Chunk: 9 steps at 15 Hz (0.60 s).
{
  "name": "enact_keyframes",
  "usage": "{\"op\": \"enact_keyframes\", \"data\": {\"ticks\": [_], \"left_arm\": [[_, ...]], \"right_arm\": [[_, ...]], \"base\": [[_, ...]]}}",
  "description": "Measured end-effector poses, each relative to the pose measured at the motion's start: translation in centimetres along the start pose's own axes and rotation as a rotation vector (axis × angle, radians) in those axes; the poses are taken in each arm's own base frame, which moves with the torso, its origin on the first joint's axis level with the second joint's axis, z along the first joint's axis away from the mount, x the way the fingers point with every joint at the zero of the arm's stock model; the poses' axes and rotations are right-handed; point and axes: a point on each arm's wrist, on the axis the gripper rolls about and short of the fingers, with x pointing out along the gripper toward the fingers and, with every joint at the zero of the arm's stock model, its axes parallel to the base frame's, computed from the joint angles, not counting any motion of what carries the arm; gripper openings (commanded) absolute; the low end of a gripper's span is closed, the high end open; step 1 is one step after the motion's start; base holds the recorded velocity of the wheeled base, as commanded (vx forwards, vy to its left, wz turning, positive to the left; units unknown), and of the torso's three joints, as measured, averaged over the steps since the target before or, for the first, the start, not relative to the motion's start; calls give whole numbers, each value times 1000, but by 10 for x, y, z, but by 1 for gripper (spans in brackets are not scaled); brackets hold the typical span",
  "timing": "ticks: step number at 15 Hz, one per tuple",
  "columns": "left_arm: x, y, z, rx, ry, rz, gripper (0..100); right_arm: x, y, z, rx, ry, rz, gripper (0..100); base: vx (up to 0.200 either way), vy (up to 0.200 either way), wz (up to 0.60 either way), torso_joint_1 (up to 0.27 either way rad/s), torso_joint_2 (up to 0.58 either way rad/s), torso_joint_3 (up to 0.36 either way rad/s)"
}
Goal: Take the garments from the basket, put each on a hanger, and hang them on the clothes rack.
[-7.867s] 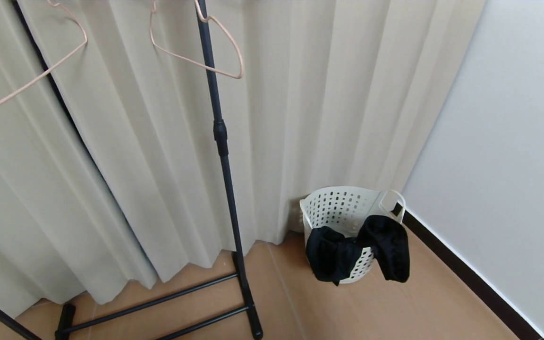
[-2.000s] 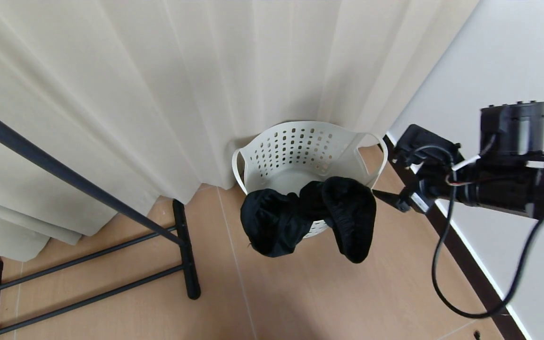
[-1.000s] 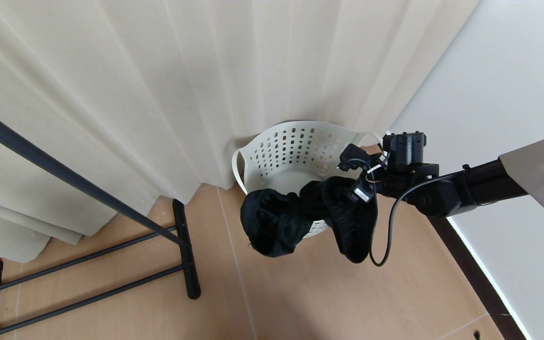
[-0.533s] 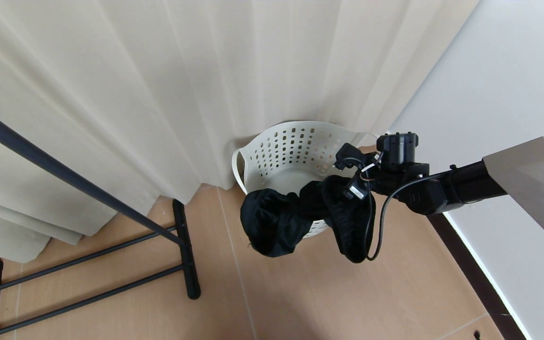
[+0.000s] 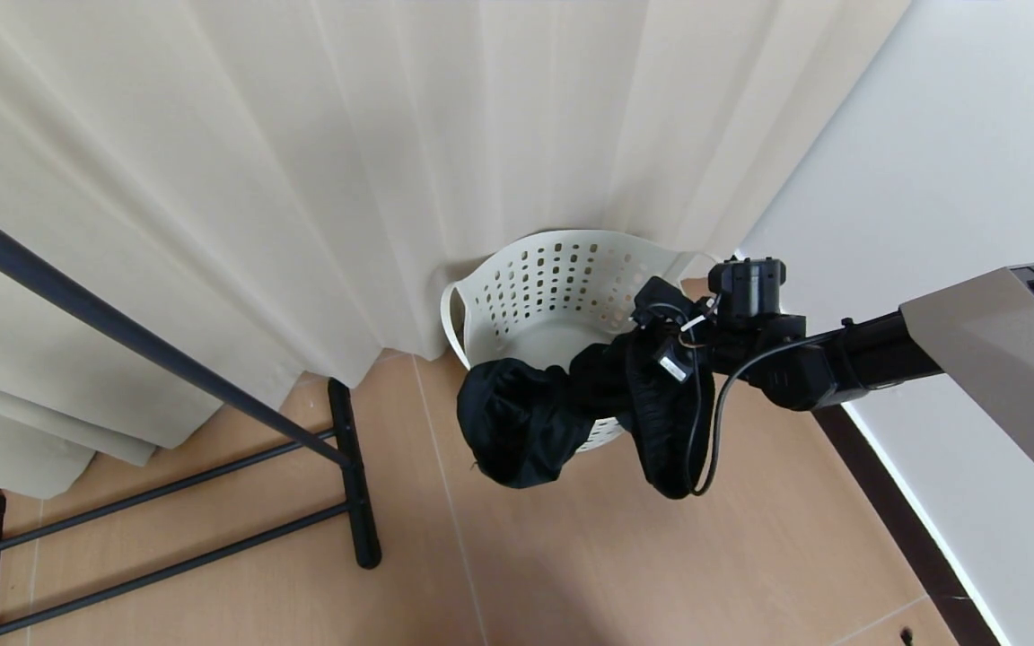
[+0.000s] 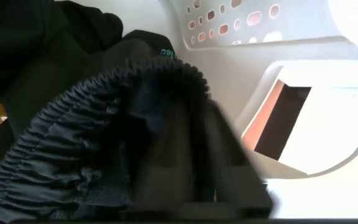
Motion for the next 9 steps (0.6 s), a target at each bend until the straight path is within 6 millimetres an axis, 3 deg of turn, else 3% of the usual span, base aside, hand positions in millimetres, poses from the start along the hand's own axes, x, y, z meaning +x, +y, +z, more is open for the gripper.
{"op": "enact_keyframes", "data": {"ticks": [3, 5, 7, 9], "left_arm": [[0, 0, 0, 0, 0, 0, 100], [0, 0, 0, 0, 0, 0, 100], [0, 0, 0, 0, 0, 0, 100], [0, 0, 0, 0, 0, 0, 100]], "right_arm": [[-4, -1, 1, 26, 2, -4, 0], [-17, -5, 5, 59, -2, -5, 0], [-45, -12, 13, 112, -18, -12, 0], [-87, -21, 25, 168, -55, -25, 0]], "base": [[0, 0, 0, 0, 0, 0], [0, 0, 0, 0, 0, 0], [0, 0, 0, 0, 0, 0], [0, 0, 0, 0, 0, 0]]}}
